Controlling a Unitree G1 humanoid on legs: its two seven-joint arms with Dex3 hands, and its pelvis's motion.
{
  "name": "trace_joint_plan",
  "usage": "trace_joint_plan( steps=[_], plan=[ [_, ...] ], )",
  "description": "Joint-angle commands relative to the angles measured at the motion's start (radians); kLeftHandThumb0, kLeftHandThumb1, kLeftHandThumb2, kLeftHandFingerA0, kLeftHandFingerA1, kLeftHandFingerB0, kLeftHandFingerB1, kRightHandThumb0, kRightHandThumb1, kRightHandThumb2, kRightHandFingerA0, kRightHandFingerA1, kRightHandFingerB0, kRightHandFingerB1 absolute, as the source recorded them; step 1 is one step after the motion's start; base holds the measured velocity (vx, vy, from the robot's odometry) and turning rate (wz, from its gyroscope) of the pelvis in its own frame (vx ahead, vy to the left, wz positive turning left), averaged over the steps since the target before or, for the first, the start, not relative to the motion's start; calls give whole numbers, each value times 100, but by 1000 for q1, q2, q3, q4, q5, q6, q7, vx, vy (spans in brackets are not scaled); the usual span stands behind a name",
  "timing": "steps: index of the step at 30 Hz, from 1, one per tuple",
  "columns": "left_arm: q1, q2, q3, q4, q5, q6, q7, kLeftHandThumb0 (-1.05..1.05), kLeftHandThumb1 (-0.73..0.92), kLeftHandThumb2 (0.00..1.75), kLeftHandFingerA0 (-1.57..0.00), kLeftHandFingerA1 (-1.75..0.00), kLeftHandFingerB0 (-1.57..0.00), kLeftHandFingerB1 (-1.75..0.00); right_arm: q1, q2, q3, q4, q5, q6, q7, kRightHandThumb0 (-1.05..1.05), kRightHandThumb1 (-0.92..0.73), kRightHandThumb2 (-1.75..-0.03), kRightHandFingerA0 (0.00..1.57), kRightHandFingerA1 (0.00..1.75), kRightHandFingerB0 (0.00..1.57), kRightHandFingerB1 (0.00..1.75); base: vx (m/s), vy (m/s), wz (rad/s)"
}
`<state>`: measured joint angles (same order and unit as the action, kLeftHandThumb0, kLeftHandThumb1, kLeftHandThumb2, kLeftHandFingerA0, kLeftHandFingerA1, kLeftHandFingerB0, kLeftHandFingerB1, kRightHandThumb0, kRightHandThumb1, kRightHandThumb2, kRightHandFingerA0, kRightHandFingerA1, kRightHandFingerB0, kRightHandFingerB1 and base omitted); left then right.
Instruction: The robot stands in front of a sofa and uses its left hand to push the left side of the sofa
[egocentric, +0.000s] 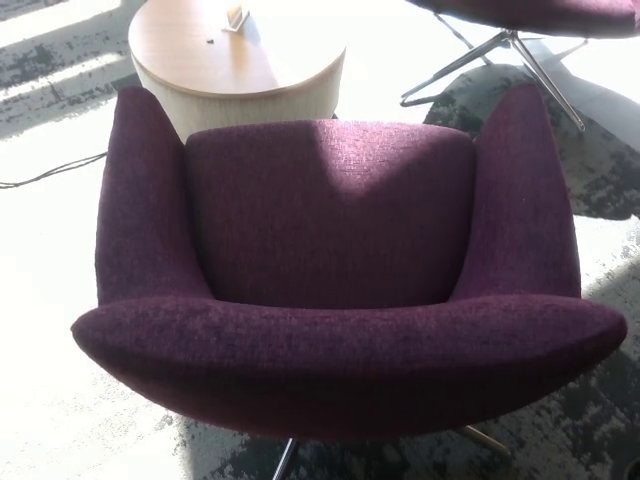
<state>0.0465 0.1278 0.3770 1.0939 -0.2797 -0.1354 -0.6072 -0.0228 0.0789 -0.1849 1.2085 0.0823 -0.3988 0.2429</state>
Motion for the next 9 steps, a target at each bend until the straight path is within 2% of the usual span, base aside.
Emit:
trace_joint_plan(
  steps=[1, 2, 3, 4, 5, 9],
  plan=[
    [-1, 24, -1, 8, -8, 0, -17, -63, 89, 66, -8, -42, -6, -31, -5, -8, -16, 3, 20, -2, 9, -67, -63, -60, 78, 50, 72, 44, 0, 0, 0],
    [-1, 24, -2, 8, -7, -2, -16, -62, 89, 66, -8, -41, -7, -32, -2, -10, -7, -1, 9, -12, 2, -66, -66, -61, 78, 51, 73, 44, 0, 0, 0],
    [-6, 25, -1, 8, -9, 1, -16, -68, 73, 92, -8, -46, 0, -36, -6, -11, -3, 0, 3, -15, -2, -65, -67, -61, 78, 52, 74, 44, 0, 0, 0],
    [-8, 26, -1, 9, -10, 2, -16, -68, 73, 92, -8, -46, 0, -36, -8, -11, -3, 1, 2, -14, -3, -65, -67, -61, 78, 52, 74, 44, 0, 0, 0],
    [-12, 30, -4, 10, -6, 3, -17, -64, 89, 66, -9, -39, -6, -30, -11, -12, 2, 0, -3, -20, -7, -65, -67, -61, 77, 51, 72, 44, 0, 0, 0],
    [-16, 30, -4, 18, -9, 3, -26, -63, 89, 67, -8, -37, -6, -29, -8, -11, 0, -1, 1, -18, -9, -67, -67, -61, 81, 53, 75, 44, 0, 0, 0]
  ],
)
